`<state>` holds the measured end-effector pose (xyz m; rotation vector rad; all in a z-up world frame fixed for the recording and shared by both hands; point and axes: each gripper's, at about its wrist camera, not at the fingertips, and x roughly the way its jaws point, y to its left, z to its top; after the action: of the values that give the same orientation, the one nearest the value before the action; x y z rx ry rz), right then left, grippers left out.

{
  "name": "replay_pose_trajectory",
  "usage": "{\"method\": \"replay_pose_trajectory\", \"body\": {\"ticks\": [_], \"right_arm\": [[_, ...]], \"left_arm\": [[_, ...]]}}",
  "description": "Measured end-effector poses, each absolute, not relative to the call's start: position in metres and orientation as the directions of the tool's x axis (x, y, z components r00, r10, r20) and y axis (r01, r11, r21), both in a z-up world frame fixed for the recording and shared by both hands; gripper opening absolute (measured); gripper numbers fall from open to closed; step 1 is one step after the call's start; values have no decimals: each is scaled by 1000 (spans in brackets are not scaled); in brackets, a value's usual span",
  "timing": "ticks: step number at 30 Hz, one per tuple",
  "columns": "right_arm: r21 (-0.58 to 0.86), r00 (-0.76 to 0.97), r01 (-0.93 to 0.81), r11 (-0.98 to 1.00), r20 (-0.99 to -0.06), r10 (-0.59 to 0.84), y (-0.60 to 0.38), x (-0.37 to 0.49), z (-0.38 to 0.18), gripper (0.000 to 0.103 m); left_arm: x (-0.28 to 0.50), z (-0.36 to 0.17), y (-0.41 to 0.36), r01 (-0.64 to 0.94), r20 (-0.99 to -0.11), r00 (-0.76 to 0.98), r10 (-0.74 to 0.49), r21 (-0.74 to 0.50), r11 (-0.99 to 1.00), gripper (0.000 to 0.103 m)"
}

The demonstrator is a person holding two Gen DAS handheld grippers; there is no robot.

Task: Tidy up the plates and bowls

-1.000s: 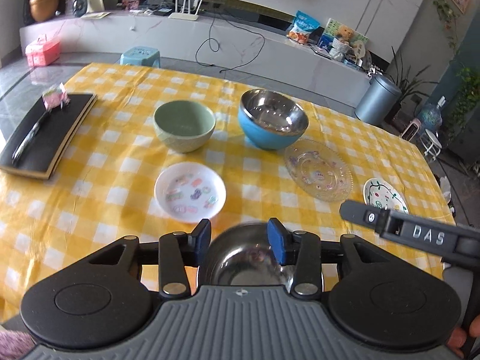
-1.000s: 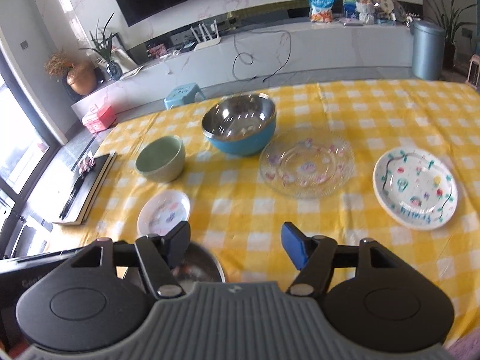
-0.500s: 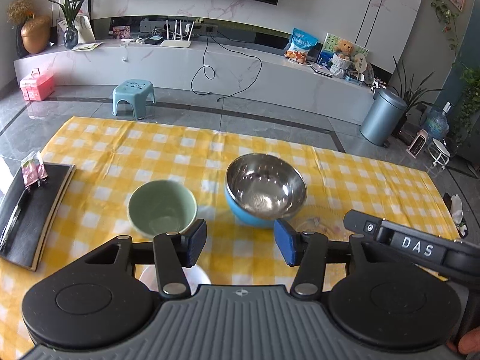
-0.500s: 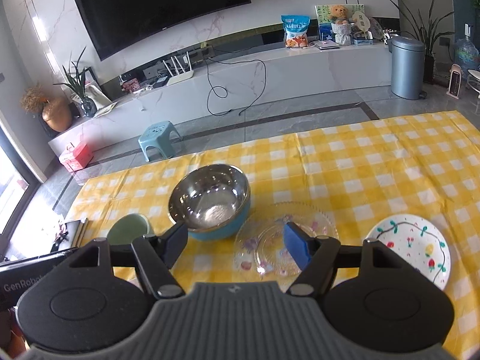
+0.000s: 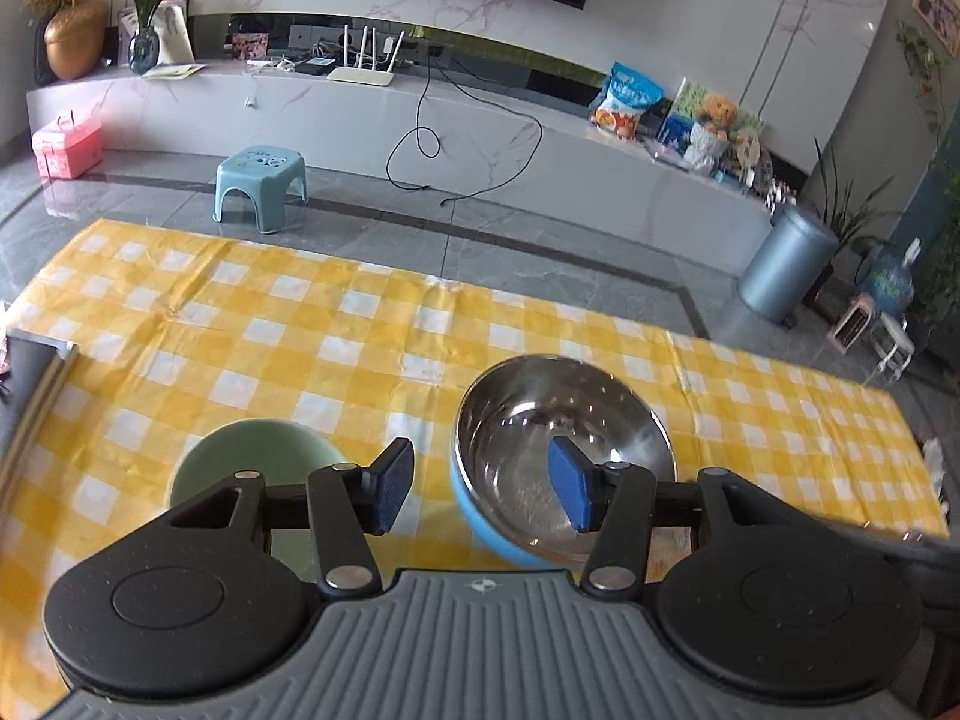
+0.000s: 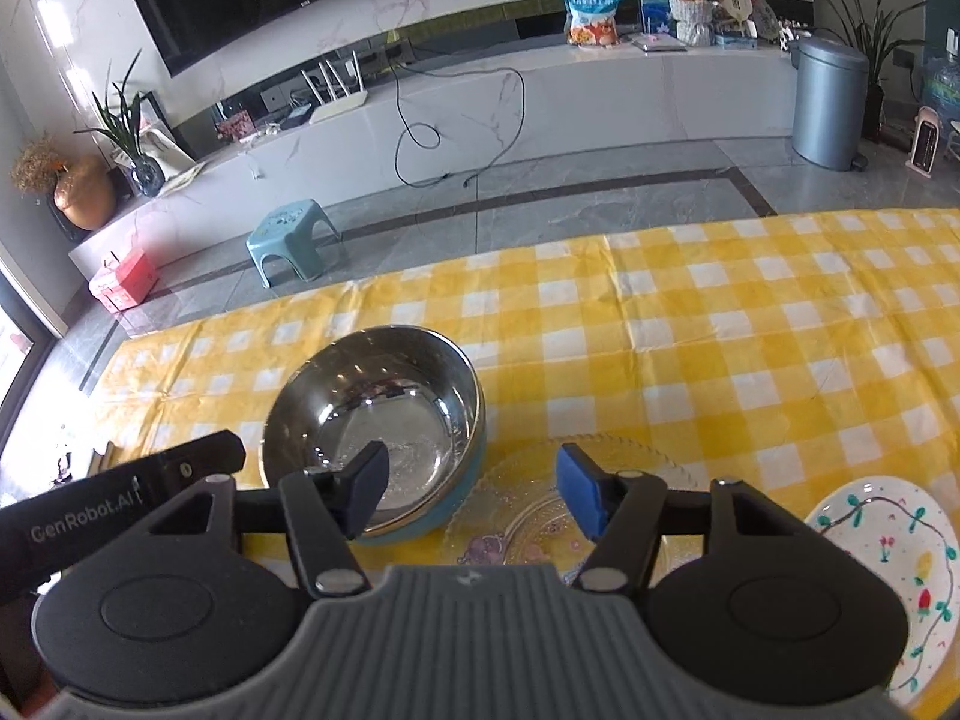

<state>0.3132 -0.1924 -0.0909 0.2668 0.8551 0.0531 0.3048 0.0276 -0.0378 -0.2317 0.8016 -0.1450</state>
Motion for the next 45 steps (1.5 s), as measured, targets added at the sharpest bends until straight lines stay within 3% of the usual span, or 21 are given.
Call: {"method": "replay_pose_trajectory", "body": {"ticks": [10,14,19,24,28,45], "right_arm": [[263,617,81,961,-771,159,-192,343,-120,49],[275,609,78,958,-774,172,-190,343,-124,45],[277,595,70,958,-782,183,-184,342,-127,33],[286,597,56,957,-778,197,-181,340,-128,23],[285,602,56,957,-775,196,-179,340,-127,23],[312,625,41,949,-749,219,-184,310,-92,17]], "left_arm": [[327,-65,20,32,-720,661,-212,-255,966,59],[327,-71,17,26,-738,644,-202,-242,970,54],[328,-73,16,33,-749,628,-211,-245,969,36],[330,-75,15,42,-760,613,-214,-239,970,25],[329,-76,12,53,-765,613,-197,-208,977,19],[295,-39,14,71,-748,638,-181,-177,982,17]]}}
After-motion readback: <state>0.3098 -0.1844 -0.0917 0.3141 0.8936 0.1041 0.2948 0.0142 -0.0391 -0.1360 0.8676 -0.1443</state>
